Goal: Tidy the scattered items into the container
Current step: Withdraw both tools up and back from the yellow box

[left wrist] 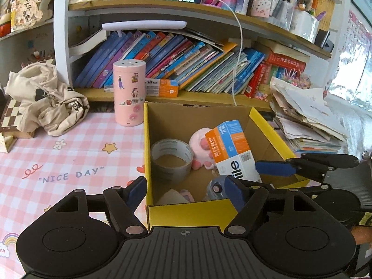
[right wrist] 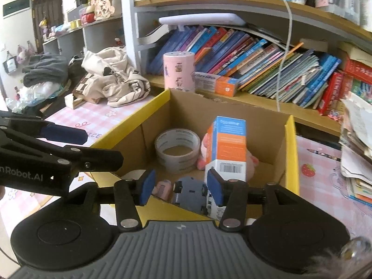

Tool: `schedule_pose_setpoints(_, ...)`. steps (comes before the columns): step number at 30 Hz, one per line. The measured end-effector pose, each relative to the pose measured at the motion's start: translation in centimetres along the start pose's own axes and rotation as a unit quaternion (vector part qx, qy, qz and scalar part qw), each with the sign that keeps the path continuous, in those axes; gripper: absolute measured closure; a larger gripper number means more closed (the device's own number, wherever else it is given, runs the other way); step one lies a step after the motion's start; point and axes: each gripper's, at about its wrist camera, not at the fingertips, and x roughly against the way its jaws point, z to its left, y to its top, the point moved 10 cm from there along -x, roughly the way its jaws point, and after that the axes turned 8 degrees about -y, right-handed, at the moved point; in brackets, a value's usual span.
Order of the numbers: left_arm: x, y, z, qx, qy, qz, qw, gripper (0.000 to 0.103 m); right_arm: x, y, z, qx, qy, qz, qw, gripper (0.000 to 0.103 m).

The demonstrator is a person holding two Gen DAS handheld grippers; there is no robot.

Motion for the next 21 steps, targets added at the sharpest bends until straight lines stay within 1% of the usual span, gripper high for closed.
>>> schedule_pose_setpoints(3, 0.6, -0.2, -0.2, -0.003, -0.002, -0.007, 1.0, 0.025, 1.0, -0.2, -0.3, -0.009, -0.019, -0.007, 1.0, 0.05)
schedule_pose_setpoints(6, 1.3, -0.6, -0.3, -0.01, -0.001, -0.011, 0.9999, 0.022, 1.9, -0.7, -0.4, -0.017, -0.038, -0.009, 0.999, 0.043)
schedule_pose_setpoints(8, 1.7, -0.9, -0.4, -0.019, -0.002, -0.012, 0.9997, 0.021, 2.5, -1.2, -0.4, -0.024, -0.05, -0.006, 0.998, 0.041)
schedule_pose_setpoints(12, 2.6, -2.0, -0.1, -0.029, -0.007, -0.006, 0.9995, 0.021, 3.7, -1.8, 0.0, -0.039, -0.075, -0.007, 0.996, 0.034)
schedule_pose_setpoints(17, 4.1, -3.4, 0.9, -0.033, -0.017, -0.002, 0.9993, 0.021, 5.2, -2.2, 1.7, -0.053, -0.094, -0.007, 0.994, 0.032)
schedule_pose_setpoints(20, 5.6, -4.1, 1.9, -0.034, -0.02, 0.0, 0.9992, 0.021, 6.0, -2.7, 3.3, -0.068, -0.112, -0.003, 0.991, 0.026)
schedule_pose_setpoints(21, 6.2, -4.3, 2.3, -0.033, -0.021, 0.0, 0.9992, 0.02, 6.3, -2.9, 3.9, -0.073, -0.117, -0.002, 0.991, 0.024)
